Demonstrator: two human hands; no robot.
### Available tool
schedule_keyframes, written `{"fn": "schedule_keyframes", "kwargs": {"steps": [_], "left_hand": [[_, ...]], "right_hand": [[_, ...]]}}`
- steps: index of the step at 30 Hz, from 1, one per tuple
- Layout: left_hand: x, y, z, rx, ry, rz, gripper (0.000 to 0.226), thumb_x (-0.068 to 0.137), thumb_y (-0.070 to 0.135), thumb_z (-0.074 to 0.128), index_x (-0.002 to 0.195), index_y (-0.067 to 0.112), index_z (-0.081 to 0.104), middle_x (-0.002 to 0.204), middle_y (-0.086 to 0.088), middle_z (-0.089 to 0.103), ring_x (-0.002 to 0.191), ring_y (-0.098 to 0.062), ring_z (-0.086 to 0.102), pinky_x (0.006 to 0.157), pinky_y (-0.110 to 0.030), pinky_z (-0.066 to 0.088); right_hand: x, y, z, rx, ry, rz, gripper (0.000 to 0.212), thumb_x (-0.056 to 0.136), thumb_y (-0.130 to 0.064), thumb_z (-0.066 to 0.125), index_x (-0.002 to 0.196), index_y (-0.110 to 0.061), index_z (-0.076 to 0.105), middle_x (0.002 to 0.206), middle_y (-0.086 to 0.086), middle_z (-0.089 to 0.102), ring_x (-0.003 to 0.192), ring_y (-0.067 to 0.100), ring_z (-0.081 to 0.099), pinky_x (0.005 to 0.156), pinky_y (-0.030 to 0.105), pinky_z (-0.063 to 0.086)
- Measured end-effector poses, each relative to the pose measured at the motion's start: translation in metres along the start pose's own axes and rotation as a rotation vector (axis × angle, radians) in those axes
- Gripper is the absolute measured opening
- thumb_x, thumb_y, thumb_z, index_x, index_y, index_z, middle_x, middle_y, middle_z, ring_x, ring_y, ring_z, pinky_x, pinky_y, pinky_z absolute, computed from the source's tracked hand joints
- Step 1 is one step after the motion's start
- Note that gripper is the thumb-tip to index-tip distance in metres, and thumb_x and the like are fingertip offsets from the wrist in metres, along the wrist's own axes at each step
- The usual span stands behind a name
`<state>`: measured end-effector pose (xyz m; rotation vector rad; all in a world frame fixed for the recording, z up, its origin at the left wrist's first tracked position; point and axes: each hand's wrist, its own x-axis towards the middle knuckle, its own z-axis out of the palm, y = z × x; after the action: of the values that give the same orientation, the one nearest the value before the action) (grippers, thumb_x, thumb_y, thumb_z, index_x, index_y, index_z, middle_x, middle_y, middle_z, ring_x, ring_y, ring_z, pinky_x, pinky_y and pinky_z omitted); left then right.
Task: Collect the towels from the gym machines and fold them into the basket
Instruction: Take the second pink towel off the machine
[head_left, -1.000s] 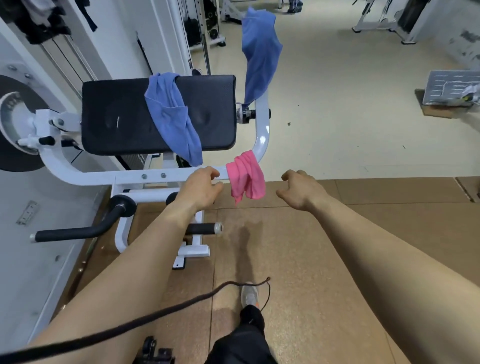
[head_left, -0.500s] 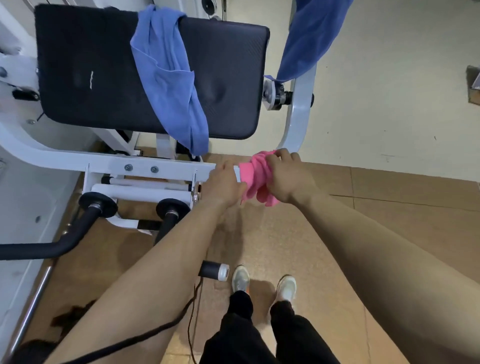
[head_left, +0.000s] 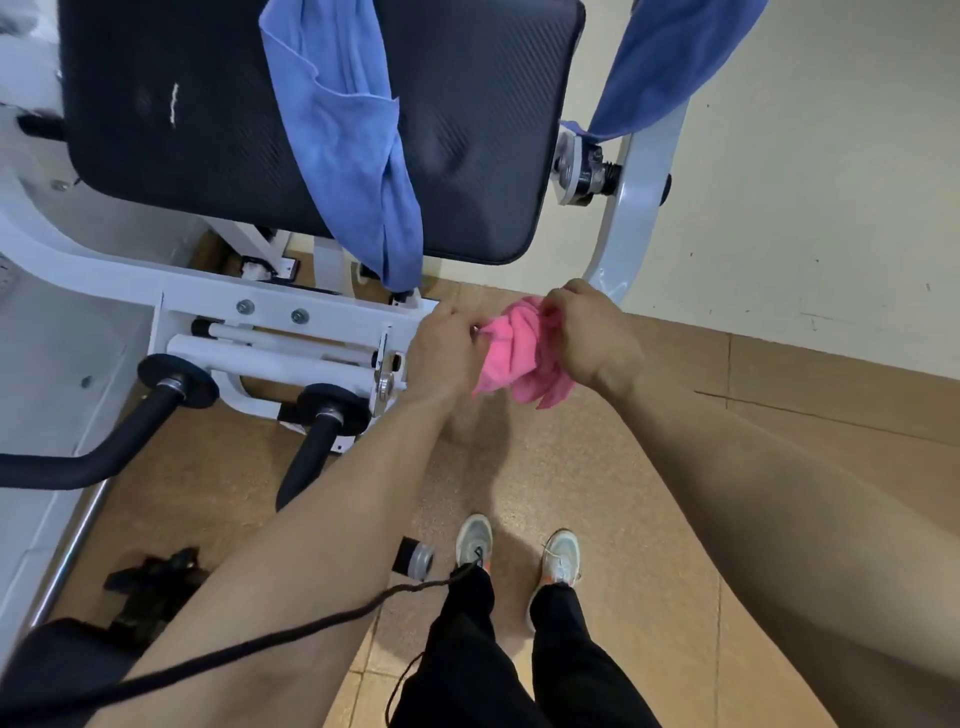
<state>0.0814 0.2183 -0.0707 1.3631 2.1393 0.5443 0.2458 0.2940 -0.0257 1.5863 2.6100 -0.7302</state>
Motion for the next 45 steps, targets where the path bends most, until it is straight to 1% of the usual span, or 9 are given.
{"fn": "schedule_keyframes", "kwargs": {"steps": [5,10,15,20,27,33,40,43,45], "left_hand": [[-0.019,0.007,-0.022,0.038,-0.206,0.01,0.012,0.091,0.025,0.062,0.095,0.018,0.071,0.092,-0.001,0.07,0.088,-0.023,0.064,0.073,-0.034,0.051],[-0.038,0.018,-0.054,0.012,-0.367,-0.074,0.016,0.087,0.024,0.066,0.101,0.021,0.072,0.104,0.001,0.072,0.096,-0.021,0.065,0.087,-0.04,0.055],[-0.056,0.04,-0.092,-0.151,-0.07,-0.046,0.055,0.087,0.024,0.061,0.141,0.023,0.051,0.136,-0.004,0.057,0.123,-0.021,0.055,0.103,-0.04,0.045],[-0.089,0.073,-0.115,-0.115,-0.079,0.122,0.038,0.068,0.047,0.058,0.101,0.03,0.068,0.102,-0.002,0.068,0.099,-0.023,0.064,0.086,-0.051,0.053],[-0.172,0.097,-0.138,-0.321,0.386,-0.148,0.024,0.063,0.035,0.071,0.08,0.018,0.069,0.08,-0.006,0.069,0.081,-0.025,0.066,0.071,-0.043,0.054],[-0.268,0.086,-0.168,-0.39,0.445,-0.219,0.017,0.076,0.027,0.082,0.077,0.025,0.065,0.074,0.009,0.066,0.066,-0.004,0.061,0.055,-0.015,0.043],[-0.4,0.04,-0.2,-0.589,0.5,-0.393,0.05,0.081,0.05,0.073,0.097,0.003,0.07,0.089,-0.011,0.073,0.078,-0.019,0.069,0.08,-0.031,0.052],[-0.447,0.028,-0.204,-0.703,0.633,-0.477,0.039,0.096,0.046,0.054,0.075,0.015,0.064,0.065,0.003,0.06,0.059,-0.011,0.055,0.06,-0.021,0.043],[-0.485,0.009,-0.204,-0.762,0.753,-0.535,0.033,0.094,0.045,0.054,0.077,0.018,0.061,0.07,-0.002,0.053,0.067,-0.018,0.049,0.066,-0.03,0.04]], "right_hand": [[-0.016,-0.014,-0.025,0.343,0.041,0.164,0.031,0.092,-0.011,0.06,0.123,-0.011,0.064,0.108,0.005,0.068,0.099,0.02,0.063,0.082,0.022,0.043],[-0.033,-0.026,-0.055,0.585,-0.112,0.098,0.034,0.08,-0.003,0.074,0.107,-0.022,0.068,0.095,0.005,0.075,0.088,0.02,0.07,0.079,0.032,0.056],[-0.051,-0.045,-0.082,0.66,-0.174,-0.069,0.037,0.084,0.005,0.066,0.116,-0.014,0.067,0.098,0.007,0.077,0.083,0.013,0.068,0.079,0.026,0.055],[-0.063,-0.067,-0.108,0.663,-0.165,-0.29,0.034,0.081,0.014,0.061,0.108,-0.005,0.071,0.097,0.007,0.074,0.086,0.007,0.068,0.08,0.018,0.054],[-0.094,-0.091,-0.133,0.551,-0.067,-0.394,0.034,0.079,-0.002,0.056,0.104,-0.018,0.072,0.085,-0.009,0.073,0.085,0.006,0.069,0.077,0.02,0.053],[-0.135,-0.148,-0.128,0.441,-0.114,-0.636,0.014,0.088,-0.014,0.062,0.089,-0.023,0.073,0.073,-0.005,0.068,0.071,0.007,0.059,0.07,0.023,0.046],[-0.22,-0.263,-0.103,0.453,-0.273,-0.918,0.008,0.088,-0.023,0.067,0.086,-0.027,0.073,0.074,-0.007,0.069,0.073,0.007,0.062,0.069,0.021,0.045],[-0.259,-0.3,-0.083,0.415,-0.334,-1.006,0.007,0.09,-0.021,0.066,0.089,-0.021,0.073,0.073,-0.012,0.065,0.069,0.002,0.058,0.065,0.015,0.041],[-0.292,-0.326,-0.064,0.384,-0.395,-1.058,0.009,0.09,-0.019,0.065,0.091,-0.016,0.074,0.071,-0.011,0.063,0.065,0.001,0.056,0.064,0.016,0.041]]}}
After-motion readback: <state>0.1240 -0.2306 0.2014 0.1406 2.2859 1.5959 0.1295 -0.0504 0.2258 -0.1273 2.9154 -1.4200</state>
